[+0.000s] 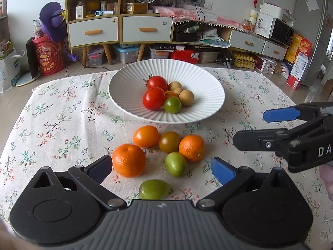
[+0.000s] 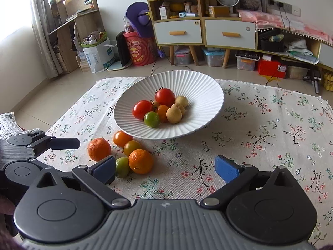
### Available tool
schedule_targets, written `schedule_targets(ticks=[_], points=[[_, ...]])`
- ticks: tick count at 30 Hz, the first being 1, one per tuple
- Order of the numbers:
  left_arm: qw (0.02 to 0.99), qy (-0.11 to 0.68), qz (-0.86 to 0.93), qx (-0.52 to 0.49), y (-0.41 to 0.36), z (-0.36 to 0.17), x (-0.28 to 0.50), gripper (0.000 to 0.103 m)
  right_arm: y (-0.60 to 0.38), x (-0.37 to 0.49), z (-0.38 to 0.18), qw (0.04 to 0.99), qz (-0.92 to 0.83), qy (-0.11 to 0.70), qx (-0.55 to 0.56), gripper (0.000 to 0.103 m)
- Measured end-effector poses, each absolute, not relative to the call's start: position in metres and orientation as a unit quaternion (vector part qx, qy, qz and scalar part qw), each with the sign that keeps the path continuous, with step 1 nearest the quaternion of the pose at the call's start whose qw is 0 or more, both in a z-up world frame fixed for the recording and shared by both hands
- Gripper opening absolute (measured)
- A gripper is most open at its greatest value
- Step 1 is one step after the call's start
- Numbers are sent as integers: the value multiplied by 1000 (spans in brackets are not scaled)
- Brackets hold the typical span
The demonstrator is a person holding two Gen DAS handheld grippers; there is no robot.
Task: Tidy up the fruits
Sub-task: 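Withdraw both tools from the bowl toward the remaining fruits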
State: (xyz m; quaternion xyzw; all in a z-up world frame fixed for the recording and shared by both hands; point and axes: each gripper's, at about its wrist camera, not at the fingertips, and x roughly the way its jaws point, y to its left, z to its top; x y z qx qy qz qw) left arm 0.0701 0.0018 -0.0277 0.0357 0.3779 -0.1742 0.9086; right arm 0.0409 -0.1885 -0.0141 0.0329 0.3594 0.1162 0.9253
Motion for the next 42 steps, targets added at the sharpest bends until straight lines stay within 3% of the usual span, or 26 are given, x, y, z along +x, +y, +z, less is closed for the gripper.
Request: schedule_targets(ticks=[27, 33, 42], points=[[893, 424, -128, 76, 26, -55, 68, 97, -151, 43, -52, 915, 92, 388, -60, 102], [891, 430, -136, 58, 31, -55, 71, 91, -153, 54, -57, 914, 71, 396, -56, 99], [893, 414, -168, 61, 25, -51, 69, 67, -140, 56, -59, 915, 90, 387, -69, 80]])
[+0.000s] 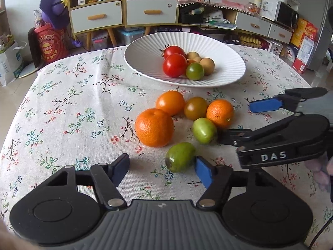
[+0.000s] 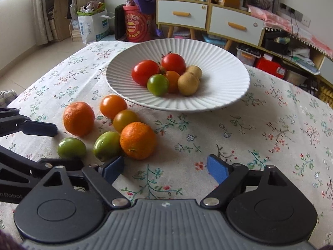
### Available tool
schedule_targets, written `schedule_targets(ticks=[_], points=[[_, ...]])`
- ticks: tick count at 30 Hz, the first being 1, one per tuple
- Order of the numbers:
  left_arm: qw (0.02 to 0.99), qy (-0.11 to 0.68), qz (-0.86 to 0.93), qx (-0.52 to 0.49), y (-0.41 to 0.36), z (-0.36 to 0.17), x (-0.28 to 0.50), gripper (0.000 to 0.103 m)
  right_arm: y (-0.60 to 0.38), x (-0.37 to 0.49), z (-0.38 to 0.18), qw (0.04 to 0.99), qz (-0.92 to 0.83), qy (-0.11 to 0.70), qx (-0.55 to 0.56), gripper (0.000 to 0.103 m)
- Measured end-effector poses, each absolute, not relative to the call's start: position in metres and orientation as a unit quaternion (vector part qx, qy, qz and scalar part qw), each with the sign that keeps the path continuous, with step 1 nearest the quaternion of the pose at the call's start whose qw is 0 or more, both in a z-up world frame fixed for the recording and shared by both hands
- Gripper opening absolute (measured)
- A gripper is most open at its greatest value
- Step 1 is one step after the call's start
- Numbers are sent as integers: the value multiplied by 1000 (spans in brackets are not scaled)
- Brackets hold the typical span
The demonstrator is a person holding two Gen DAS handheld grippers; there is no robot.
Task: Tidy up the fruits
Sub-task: 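Withdraw both tools from the bowl toward the remaining fruits, then grasp a green lime with the left tool while the right tool grasps an orange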
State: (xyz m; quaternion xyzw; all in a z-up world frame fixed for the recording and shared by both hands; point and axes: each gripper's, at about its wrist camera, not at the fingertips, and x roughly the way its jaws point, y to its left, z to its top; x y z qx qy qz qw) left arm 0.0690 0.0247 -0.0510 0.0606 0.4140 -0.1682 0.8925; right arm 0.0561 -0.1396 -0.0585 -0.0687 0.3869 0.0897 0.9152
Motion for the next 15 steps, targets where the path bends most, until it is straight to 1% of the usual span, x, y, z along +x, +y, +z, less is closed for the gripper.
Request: schedule_targets(ticks=[2, 5, 12, 15], points=[[892, 413, -174, 58, 24, -50, 69, 60, -136, 57, -58, 916, 95, 383, -74, 73], [891, 412, -181, 54, 24, -49, 69, 52, -133, 58, -57, 917, 99, 379, -77, 69], [891, 409, -189, 53, 22, -48, 68, 45, -129, 61, -55, 919, 97, 374, -78, 56], [891, 408, -192, 54, 21, -48, 68, 39, -130, 62, -54, 920, 96, 373, -75, 49]])
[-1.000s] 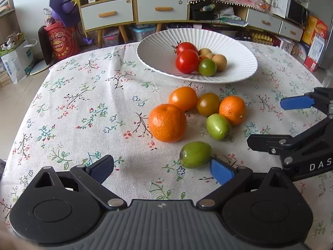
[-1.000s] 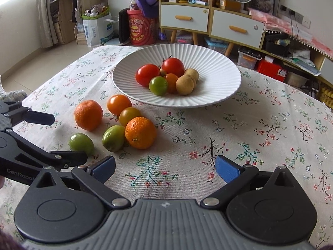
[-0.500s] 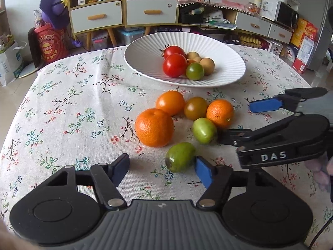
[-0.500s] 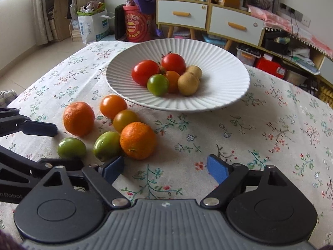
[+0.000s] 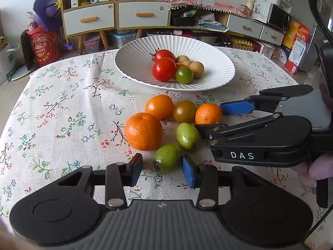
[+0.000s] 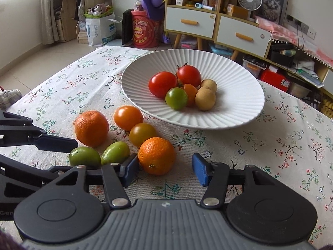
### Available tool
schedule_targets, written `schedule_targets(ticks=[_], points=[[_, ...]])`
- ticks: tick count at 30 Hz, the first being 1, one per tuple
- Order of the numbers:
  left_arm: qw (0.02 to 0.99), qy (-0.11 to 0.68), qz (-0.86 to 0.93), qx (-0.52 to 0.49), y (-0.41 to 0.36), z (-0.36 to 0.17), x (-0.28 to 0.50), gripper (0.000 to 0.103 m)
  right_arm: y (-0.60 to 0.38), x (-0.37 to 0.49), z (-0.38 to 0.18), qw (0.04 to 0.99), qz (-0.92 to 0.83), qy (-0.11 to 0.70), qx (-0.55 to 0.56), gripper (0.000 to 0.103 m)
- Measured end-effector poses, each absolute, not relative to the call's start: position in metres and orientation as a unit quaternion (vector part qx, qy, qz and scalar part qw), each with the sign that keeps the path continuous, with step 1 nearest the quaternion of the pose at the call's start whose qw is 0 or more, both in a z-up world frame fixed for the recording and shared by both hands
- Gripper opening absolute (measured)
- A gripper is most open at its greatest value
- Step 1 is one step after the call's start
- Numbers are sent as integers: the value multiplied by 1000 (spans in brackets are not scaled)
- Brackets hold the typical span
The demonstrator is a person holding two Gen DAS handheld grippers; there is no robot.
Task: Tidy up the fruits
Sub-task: 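Grasp a green lime with the left tool while the right tool grasps an orange, then carry the lime and orange over the white bowl and release them inside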
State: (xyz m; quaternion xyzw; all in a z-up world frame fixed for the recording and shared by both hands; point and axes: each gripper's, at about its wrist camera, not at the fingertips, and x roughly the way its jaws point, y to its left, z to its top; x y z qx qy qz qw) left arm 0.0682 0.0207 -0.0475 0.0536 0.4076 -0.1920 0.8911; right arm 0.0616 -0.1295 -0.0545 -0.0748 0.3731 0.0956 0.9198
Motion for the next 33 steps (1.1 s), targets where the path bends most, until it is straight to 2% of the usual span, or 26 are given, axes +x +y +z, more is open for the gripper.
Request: schedule_targets(ticks=[4, 5, 33], points=[[893, 403, -195, 53, 21, -45, 67, 28, -128, 64, -52, 918, 107, 376, -68, 35], [893, 402, -195, 53, 21, -45, 67, 28, -128, 64, -51, 917, 109, 378, -67, 34], [902, 375, -207, 47, 17, -23, 63, 28, -157, 49, -29, 923, 121, 365, -32, 33]])
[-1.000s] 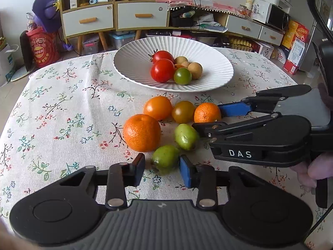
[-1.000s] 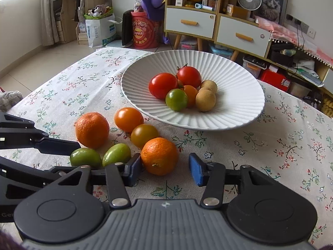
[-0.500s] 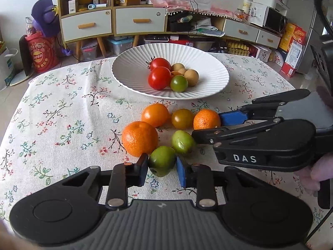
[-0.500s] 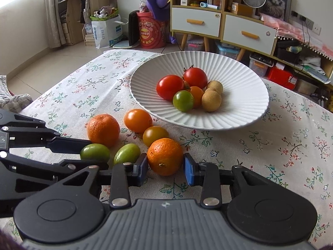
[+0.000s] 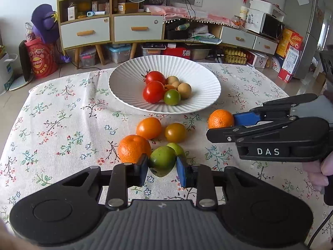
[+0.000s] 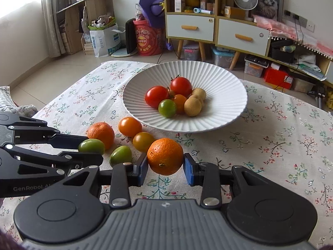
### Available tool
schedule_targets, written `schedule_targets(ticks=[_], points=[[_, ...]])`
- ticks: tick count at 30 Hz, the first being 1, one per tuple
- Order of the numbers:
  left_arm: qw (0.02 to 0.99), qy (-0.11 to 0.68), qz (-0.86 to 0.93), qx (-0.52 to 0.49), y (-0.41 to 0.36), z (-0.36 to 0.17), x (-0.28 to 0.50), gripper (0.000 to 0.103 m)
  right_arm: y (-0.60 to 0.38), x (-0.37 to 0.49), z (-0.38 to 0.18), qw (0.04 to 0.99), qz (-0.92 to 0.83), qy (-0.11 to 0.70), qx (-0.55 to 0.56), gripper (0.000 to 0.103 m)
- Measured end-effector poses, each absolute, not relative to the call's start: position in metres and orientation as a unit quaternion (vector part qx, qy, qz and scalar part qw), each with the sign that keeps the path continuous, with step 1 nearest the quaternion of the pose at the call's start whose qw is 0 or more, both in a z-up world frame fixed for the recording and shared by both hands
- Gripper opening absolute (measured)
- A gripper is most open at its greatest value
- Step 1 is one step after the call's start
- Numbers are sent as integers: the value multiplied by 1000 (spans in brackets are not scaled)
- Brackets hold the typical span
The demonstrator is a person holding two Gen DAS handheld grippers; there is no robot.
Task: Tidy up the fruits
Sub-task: 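Carry the lime and orange over the white bowl and release them inside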
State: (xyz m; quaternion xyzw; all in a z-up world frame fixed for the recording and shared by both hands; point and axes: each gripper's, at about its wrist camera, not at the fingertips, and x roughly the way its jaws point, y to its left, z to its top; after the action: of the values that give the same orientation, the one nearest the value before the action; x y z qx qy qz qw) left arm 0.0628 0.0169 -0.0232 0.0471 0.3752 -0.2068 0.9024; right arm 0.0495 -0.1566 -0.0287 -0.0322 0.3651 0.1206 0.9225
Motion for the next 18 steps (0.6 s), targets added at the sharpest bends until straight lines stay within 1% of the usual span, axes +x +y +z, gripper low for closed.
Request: schedule_targets(ticks=[18], points=[[915, 344, -206, 35, 2, -2, 72, 28, -174, 53, -9, 935, 108, 338, -4, 33]])
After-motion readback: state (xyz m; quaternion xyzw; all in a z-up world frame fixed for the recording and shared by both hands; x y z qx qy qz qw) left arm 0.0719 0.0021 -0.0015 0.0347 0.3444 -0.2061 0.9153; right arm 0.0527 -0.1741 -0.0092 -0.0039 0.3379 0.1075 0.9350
